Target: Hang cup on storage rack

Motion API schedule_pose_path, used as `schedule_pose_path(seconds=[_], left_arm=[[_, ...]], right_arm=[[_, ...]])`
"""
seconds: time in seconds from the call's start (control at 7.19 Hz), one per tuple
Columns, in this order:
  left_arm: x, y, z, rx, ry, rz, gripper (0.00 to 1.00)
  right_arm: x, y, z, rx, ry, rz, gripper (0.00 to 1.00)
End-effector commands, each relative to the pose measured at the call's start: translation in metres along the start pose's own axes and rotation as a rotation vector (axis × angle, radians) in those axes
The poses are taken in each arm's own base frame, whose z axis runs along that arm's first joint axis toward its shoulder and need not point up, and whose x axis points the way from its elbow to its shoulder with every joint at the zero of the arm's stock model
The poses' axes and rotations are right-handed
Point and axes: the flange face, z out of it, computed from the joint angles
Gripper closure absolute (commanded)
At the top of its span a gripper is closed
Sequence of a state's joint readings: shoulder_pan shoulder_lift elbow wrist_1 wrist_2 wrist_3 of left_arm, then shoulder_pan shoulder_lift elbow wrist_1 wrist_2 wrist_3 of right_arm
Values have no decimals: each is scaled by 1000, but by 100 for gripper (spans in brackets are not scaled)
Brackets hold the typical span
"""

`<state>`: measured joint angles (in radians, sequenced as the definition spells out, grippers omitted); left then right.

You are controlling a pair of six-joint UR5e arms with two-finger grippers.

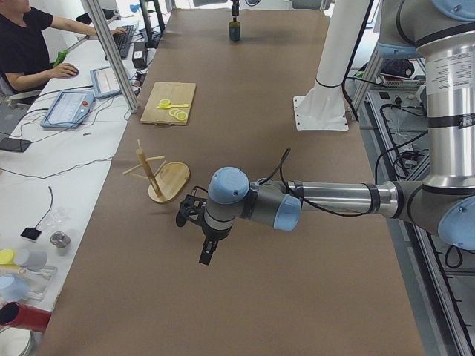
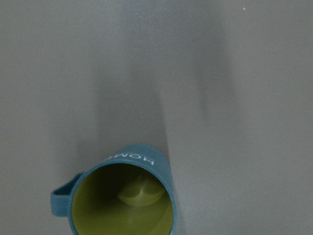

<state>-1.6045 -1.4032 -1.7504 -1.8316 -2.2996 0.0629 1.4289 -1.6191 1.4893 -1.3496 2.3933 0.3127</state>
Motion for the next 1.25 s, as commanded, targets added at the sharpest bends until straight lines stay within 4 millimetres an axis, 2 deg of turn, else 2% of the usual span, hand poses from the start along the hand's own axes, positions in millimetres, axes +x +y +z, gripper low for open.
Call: schedule_pose_path(seconds=[0.0,0.14,0.28,0.42,0.7,0.84,1.11], left_arm=[[-2,2,2,-4,0,-4,2],[-1,1,2,-3,0,-3,2],[-2,2,2,-6,-1,-5,2],[-3,2,3,-7,0,-6,2],[-4,3,5,-10,1,-9,2],[-4,3,5,-11,1,-10,2],[-5,5,7,-16,1,-12,2]], right_arm=[[-6,-2,14,-26,5,-3,0],[-5,0,17,-35,2,-2,15],[-8,0,20,-38,7,-12,85],[-13,0,24,-46,10,-20,100],[-38,-19,7,-8,-3,-13,100],[-52,-28,-15,36,-15,-39,100],[-68,-65,-97,173,-63,-30,100]])
